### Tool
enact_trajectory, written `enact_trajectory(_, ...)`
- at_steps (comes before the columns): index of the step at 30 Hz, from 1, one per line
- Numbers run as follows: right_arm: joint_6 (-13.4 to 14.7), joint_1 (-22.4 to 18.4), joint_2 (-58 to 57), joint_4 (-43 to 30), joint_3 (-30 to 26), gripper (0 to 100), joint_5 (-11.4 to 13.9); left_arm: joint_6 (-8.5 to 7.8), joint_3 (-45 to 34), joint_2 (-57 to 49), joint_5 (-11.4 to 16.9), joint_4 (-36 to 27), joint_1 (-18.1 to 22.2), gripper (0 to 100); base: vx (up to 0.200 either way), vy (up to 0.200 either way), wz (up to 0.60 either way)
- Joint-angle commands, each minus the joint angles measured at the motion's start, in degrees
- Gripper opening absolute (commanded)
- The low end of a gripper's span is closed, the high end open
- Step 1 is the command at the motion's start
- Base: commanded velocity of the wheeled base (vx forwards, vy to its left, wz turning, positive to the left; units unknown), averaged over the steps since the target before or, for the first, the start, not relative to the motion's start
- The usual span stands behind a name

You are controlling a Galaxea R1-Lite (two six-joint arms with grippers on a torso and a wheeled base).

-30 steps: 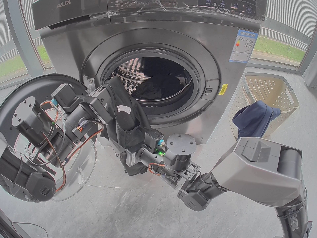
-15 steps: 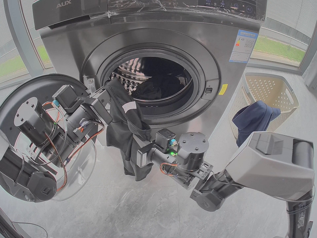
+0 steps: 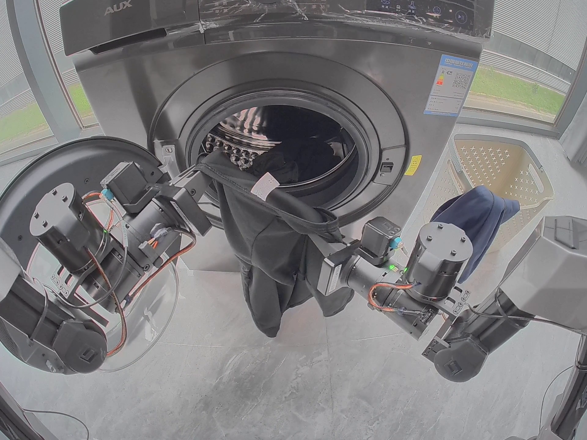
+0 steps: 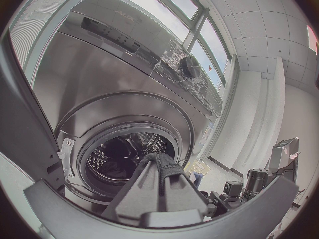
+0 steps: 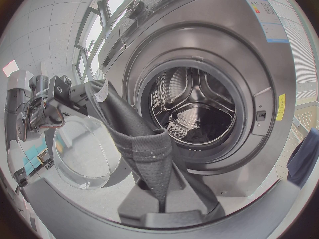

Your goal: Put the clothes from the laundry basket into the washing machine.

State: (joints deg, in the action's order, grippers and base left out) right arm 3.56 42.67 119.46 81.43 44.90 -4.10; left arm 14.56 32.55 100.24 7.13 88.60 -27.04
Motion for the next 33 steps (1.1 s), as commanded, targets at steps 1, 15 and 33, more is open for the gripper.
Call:
enact_trajectory(1, 0.04, 0.05, -0.28, 0.13, 0.54, 100, 0.05, 0.03, -0.03, -0.14, 0.16, -0.01, -0.21, 0, 0.0, 0.0, 0.0)
enact_trajectory(15, 0.04, -0.39, 8.69, -0.22, 7.48, 100, 0.14, 0.03, 0.32, -0.66, 0.25, 0.08, -0.82, 0, 0.0, 0.0, 0.0)
enact_trajectory(33, 0.13, 0.58, 11.24, 0.31, 9.07, 0, -0.21, 0.12, 0.41, -0.49, 0.08, 0.08, -0.73, 0, 0.0, 0.0, 0.0)
